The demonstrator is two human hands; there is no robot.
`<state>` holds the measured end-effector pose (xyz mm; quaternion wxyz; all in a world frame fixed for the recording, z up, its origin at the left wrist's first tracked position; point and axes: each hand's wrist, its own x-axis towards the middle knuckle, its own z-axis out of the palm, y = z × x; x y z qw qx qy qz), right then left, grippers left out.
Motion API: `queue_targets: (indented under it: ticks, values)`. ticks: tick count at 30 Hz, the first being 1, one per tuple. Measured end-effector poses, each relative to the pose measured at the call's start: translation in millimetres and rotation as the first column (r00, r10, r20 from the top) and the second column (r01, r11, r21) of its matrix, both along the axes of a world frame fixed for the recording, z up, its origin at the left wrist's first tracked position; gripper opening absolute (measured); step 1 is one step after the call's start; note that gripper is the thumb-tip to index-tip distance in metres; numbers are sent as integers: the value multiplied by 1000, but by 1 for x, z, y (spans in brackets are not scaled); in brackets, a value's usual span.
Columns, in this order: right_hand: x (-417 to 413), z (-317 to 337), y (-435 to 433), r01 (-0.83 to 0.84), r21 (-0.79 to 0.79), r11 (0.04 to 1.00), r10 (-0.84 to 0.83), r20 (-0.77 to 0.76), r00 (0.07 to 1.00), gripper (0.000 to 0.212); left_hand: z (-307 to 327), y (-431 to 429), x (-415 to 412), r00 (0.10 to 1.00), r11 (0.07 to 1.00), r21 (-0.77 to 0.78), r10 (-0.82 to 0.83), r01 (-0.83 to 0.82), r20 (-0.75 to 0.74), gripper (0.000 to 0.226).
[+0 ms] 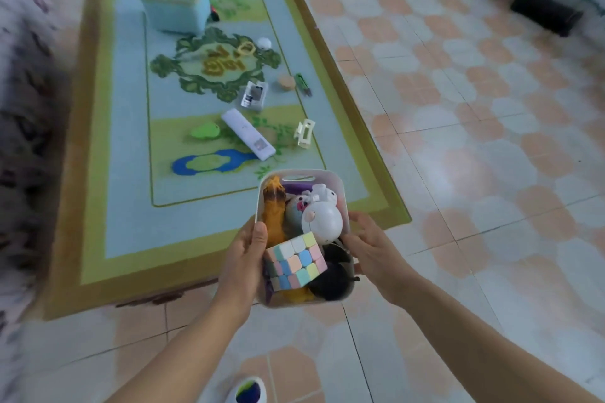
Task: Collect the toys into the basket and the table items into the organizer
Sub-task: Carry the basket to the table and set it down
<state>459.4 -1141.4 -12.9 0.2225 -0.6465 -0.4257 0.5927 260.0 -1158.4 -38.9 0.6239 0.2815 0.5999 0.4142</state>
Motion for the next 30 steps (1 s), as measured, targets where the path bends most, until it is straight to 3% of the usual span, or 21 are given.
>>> queue_targets:
  ticks: [6,13,22,30]
  values:
    - [-78,-14,45,-105,-17,994,105,17,994,23,-5,18,-74,987,998,-25,59,-63,-150,50]
    - [-133,-37,107,-276,-16,961,277,94,956,32,-23,53,-120,935,982,-102,119,-161,-334,35]
    - [-177,-90,200,-529,-29,848,529,107,842,40,-74,115,-142,831,891,-222,246,-397,-499,32]
    - [-205,-128,251,-647,-36,761,641,197,742,42,-101,146,-147,801,836,-303,241,-458,-547,28]
